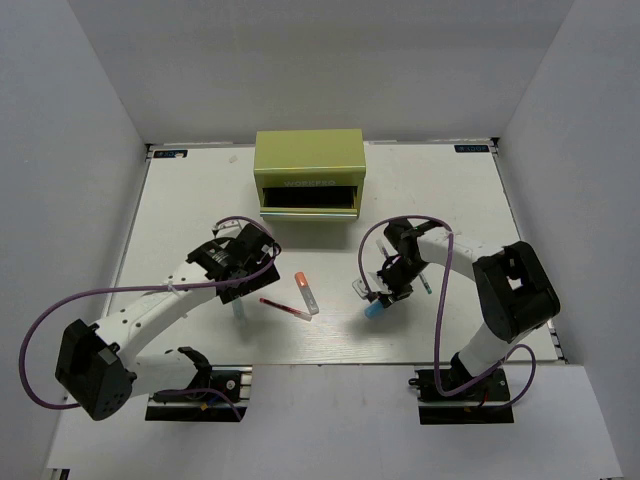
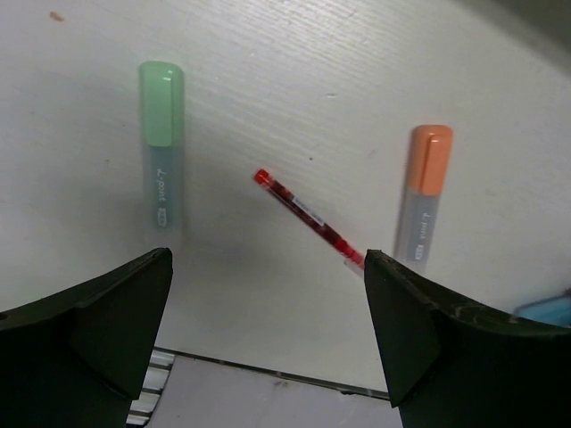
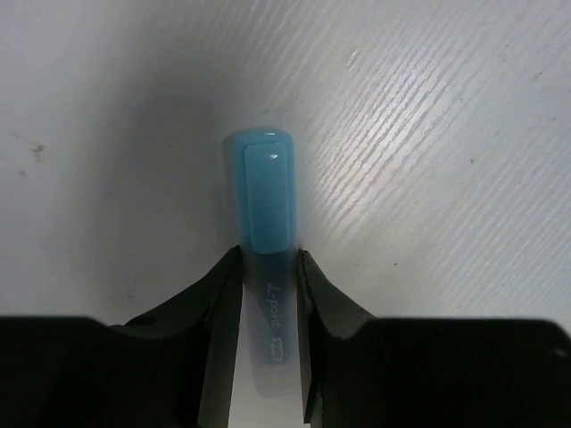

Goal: Sort the stationery into containers
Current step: Pick up the stationery from the center of the board, then place the stationery in the drawer.

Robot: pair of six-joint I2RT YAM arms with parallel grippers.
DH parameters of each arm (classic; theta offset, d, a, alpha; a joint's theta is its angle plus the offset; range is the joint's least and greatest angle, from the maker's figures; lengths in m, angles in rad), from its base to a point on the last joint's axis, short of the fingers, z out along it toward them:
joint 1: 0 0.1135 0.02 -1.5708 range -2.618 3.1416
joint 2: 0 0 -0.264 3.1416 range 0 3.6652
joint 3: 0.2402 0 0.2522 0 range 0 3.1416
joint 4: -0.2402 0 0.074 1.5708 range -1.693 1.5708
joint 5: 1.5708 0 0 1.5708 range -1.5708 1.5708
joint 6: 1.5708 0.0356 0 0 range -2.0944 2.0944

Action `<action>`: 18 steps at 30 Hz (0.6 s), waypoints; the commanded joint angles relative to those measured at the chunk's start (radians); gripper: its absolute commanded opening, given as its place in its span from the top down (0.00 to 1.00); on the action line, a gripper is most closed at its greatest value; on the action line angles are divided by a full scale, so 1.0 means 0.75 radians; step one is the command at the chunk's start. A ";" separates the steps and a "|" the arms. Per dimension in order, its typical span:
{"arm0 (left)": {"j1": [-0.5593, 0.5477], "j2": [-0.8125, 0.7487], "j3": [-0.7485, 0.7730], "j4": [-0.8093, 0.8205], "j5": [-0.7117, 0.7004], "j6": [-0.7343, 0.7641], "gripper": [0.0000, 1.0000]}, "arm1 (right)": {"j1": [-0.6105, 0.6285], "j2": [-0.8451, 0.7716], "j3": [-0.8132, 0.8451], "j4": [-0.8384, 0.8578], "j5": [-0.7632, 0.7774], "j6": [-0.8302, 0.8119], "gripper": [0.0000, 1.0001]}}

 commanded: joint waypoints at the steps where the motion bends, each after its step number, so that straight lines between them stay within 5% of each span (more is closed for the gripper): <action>1: 0.008 0.044 -0.024 -0.042 -0.008 -0.035 0.01 | 0.002 -0.050 0.112 -0.176 -0.096 0.067 0.96; 4: 0.008 0.072 -0.024 -0.073 -0.043 -0.035 0.01 | 0.004 -0.142 0.310 -0.191 -0.286 0.269 0.99; 9: 0.021 0.097 -0.042 -0.053 -0.073 -0.035 0.01 | 0.053 -0.233 0.533 0.126 -0.346 0.694 0.99; 13: 0.049 0.130 -0.081 -0.040 -0.098 -0.047 0.01 | 0.092 -0.184 0.677 0.418 -0.224 1.049 0.99; 18: 0.121 0.169 -0.094 -0.006 -0.112 -0.002 0.01 | 0.139 -0.002 0.785 0.641 0.053 1.181 0.99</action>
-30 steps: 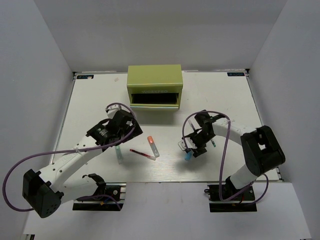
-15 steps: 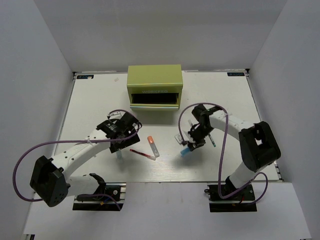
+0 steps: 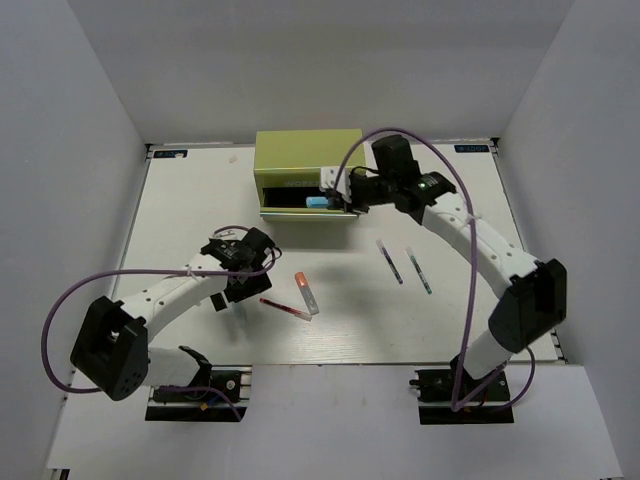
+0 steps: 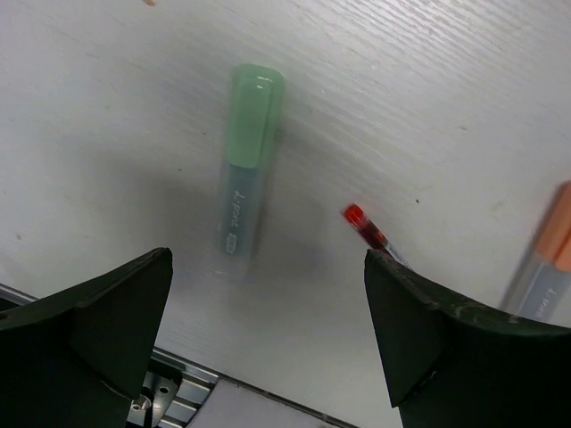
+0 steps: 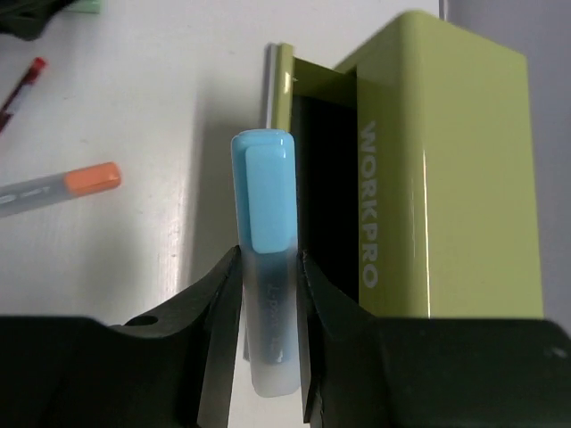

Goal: Sort the stationery into containers
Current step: Place the stationery in the drawer, then pick up the stationery from the center of the board.

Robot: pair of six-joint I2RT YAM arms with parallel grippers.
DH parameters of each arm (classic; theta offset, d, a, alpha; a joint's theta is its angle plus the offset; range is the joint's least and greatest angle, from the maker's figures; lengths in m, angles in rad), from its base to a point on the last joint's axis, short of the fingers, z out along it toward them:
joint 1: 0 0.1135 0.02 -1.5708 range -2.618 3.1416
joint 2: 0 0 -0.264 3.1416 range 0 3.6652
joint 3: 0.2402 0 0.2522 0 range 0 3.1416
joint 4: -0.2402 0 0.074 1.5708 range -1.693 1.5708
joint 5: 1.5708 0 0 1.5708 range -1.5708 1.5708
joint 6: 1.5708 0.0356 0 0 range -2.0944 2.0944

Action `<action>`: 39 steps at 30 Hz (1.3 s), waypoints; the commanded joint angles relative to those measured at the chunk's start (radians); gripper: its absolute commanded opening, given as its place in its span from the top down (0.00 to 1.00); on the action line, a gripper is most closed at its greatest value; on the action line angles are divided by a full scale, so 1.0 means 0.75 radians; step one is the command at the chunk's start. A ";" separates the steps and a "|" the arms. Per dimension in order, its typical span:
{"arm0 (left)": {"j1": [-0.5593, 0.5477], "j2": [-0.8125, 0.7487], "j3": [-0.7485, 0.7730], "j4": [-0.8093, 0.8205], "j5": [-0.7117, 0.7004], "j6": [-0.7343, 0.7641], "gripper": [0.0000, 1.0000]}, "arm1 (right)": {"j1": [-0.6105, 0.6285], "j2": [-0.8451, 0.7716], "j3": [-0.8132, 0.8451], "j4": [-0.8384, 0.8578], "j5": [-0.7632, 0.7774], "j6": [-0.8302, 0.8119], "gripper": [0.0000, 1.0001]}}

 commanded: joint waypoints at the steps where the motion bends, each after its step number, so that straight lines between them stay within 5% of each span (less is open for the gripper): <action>1: 0.037 0.010 -0.008 0.045 -0.053 0.014 0.01 | 0.024 0.140 0.126 0.207 0.187 0.217 0.99; 5: 0.084 0.040 -0.008 0.057 -0.053 0.043 0.01 | 0.045 0.299 0.235 0.230 0.302 0.270 0.90; 9: 0.113 0.041 -0.034 0.088 -0.022 0.073 0.01 | 0.051 0.357 0.284 0.214 0.321 0.270 0.55; 11: 0.125 0.041 -0.046 0.116 -0.006 0.073 0.01 | 0.049 0.361 0.282 0.206 0.323 0.280 0.45; 22: 0.152 0.171 -0.099 0.174 0.046 0.100 0.10 | 0.035 0.065 0.017 0.353 0.239 0.452 0.43; 29: 0.164 0.214 -0.191 0.290 0.121 0.112 0.27 | 0.022 -0.097 -0.186 0.461 0.273 0.560 0.34; 33: 0.176 0.180 -0.235 0.327 0.148 0.112 0.49 | 0.010 -0.228 -0.362 0.627 0.353 0.619 0.10; 34: 0.189 0.161 -0.235 0.341 0.148 0.124 0.62 | 0.000 -0.244 -0.393 0.625 0.353 0.626 0.10; 39: 0.189 0.041 -0.208 0.356 0.187 0.184 0.87 | -0.029 -0.298 -0.483 0.664 0.366 0.728 0.10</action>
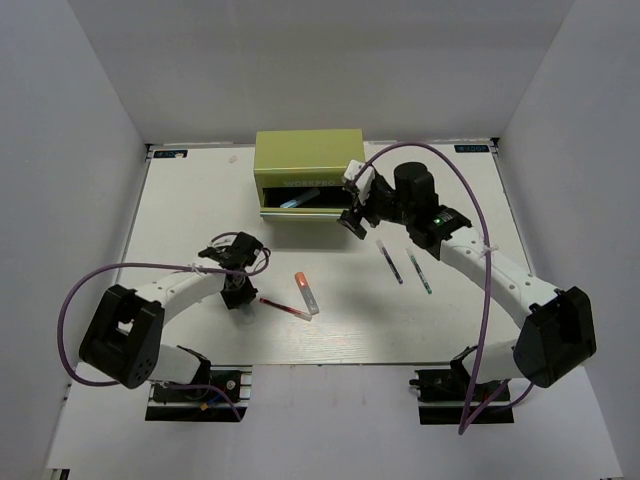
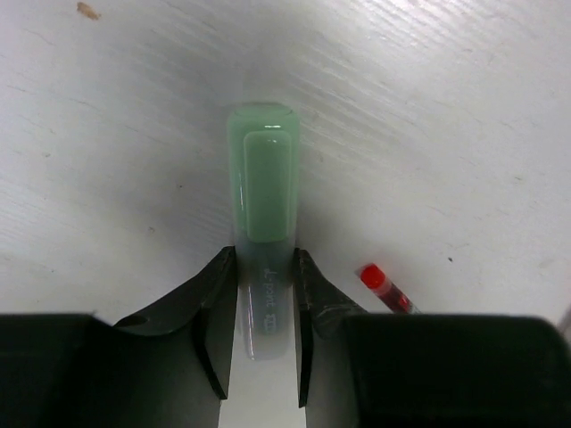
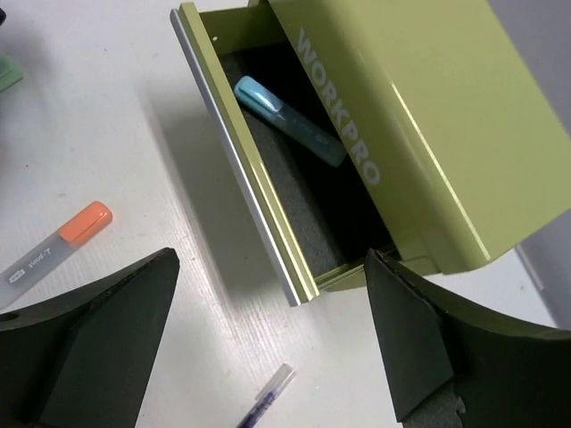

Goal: Sort the stationery into containers
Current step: Pick up the stationery from the center of the board, then place the stationery in the drawer.

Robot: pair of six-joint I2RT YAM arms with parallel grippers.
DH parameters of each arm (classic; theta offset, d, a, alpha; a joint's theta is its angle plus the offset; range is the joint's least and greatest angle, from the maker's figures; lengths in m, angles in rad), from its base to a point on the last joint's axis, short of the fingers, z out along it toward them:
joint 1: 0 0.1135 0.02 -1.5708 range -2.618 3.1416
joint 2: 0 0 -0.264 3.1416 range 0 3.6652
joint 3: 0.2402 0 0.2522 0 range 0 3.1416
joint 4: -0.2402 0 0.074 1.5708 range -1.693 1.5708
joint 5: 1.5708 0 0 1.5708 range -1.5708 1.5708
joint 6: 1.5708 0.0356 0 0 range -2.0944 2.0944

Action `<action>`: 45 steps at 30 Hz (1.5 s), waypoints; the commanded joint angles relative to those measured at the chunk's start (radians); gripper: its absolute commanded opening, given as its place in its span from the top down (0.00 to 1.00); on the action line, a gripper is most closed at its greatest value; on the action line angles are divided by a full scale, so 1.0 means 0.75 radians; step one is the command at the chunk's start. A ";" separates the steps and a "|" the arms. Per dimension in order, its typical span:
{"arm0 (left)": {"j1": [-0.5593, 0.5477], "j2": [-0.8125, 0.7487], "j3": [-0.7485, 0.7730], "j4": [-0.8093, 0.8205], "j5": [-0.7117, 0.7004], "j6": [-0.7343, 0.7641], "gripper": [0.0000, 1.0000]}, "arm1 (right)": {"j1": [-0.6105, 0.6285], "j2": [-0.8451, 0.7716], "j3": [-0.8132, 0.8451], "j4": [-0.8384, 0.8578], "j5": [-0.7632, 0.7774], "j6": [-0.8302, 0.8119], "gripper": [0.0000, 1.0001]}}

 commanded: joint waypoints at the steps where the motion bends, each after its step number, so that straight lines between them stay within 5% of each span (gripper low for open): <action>1: 0.010 -0.104 0.021 0.030 0.038 0.072 0.91 | -0.027 -0.062 -0.050 0.115 0.001 0.108 0.10; 5: 0.010 -0.233 0.150 0.075 0.097 0.179 0.99 | -0.066 -0.082 -0.087 0.137 -0.006 0.165 0.13; 7: -0.002 -0.263 0.225 0.162 0.183 0.250 0.99 | -0.080 -0.084 -0.094 0.137 -0.018 0.167 0.26; 8: -0.002 -0.264 0.244 0.203 0.264 0.339 1.00 | -0.085 -0.080 -0.100 0.131 -0.024 0.157 0.35; 9: -0.018 -0.264 0.256 0.319 0.316 0.391 1.00 | -0.087 -0.084 -0.104 0.127 -0.049 0.145 0.64; 10: -0.018 -0.264 0.256 0.379 0.428 0.507 1.00 | -0.091 -0.088 -0.116 0.121 -0.055 0.141 0.82; 12: -0.018 -0.243 0.289 0.469 0.532 0.602 1.00 | -0.097 -0.094 -0.128 0.123 -0.071 0.137 0.99; 17: -0.018 -0.119 0.420 0.588 0.790 0.980 1.00 | -0.107 -0.119 -0.177 0.117 -0.082 0.114 0.99; 23: -0.006 -0.006 0.663 0.645 0.872 1.323 1.00 | -0.125 -0.154 -0.222 0.125 -0.084 0.106 0.97; 30: -0.006 0.141 0.780 0.725 0.750 1.690 1.00 | -0.126 -0.180 -0.251 0.133 -0.073 0.088 0.86; 39: -0.006 0.281 0.780 0.878 0.548 1.823 1.00 | -0.130 -0.199 -0.294 0.154 -0.096 0.092 0.77; 42: -0.006 0.311 0.764 0.895 0.509 1.856 0.95 | -0.128 -0.199 -0.300 0.154 -0.104 0.079 0.75; 45: -0.018 0.326 0.798 0.879 0.509 1.887 0.73 | -0.128 -0.188 -0.298 0.150 -0.114 0.069 0.64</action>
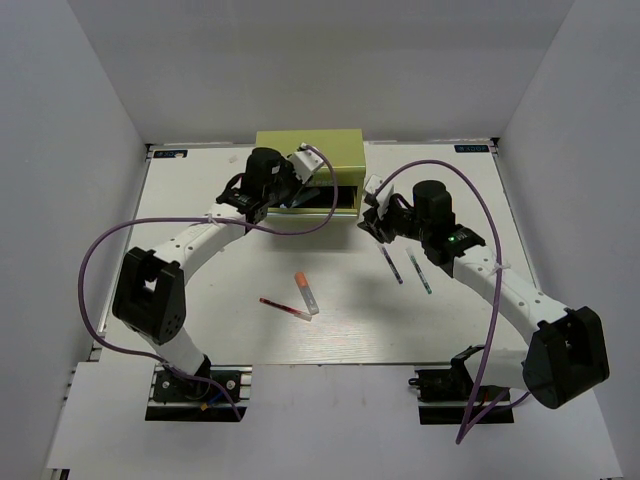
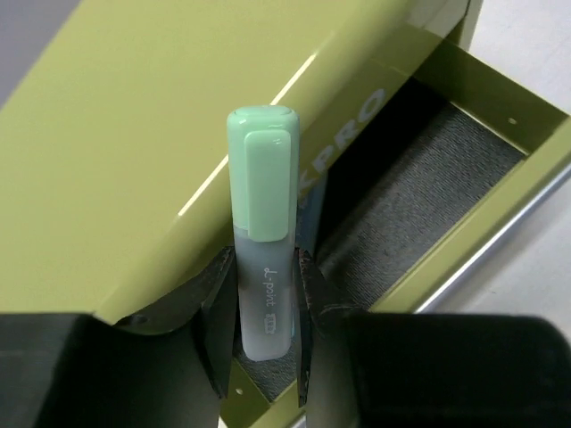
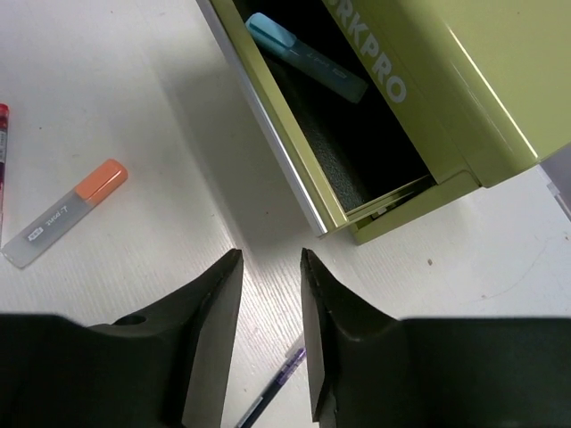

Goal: Sort the stationery into containers
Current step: Place the stationery in the drawer.

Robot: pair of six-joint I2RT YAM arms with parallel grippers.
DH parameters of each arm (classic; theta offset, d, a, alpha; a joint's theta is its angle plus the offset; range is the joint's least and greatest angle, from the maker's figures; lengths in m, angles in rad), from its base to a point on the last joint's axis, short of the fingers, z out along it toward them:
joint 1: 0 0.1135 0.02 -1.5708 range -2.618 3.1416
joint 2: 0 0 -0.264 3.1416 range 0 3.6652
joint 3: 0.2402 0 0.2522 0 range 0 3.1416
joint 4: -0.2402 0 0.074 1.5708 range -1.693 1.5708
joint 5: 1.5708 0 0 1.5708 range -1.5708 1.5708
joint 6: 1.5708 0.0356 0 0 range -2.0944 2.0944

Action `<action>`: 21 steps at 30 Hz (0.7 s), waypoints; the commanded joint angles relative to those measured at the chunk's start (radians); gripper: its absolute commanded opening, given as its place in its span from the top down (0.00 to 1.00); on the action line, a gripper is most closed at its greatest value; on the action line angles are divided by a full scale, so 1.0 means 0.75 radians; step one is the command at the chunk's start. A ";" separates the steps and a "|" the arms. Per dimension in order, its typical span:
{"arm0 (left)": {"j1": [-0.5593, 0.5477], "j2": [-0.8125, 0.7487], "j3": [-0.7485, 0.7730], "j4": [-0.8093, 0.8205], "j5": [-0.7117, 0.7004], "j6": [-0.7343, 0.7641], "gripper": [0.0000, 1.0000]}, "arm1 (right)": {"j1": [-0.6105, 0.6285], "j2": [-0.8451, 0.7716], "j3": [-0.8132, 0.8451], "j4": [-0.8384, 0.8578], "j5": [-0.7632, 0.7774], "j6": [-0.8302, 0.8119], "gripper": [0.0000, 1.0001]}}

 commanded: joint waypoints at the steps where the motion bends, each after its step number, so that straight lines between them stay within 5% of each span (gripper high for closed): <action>1: -0.008 -0.025 0.040 0.046 -0.035 0.063 0.63 | -0.005 -0.021 0.001 0.045 -0.044 -0.023 0.60; 2: -0.008 -0.025 0.040 0.046 -0.053 0.063 0.48 | -0.007 -0.015 0.005 0.041 -0.054 -0.027 0.57; 5: -0.008 -0.094 -0.056 0.123 -0.068 0.049 0.29 | -0.007 -0.001 0.009 0.028 -0.101 -0.039 0.49; 16: -0.021 -0.383 -0.115 0.152 -0.143 -0.166 0.14 | 0.032 0.093 -0.013 -0.049 -0.287 -0.127 0.46; 21: -0.021 -0.605 -0.176 -0.062 -0.370 -0.618 0.03 | 0.179 0.194 0.023 -0.145 -0.228 -0.089 0.48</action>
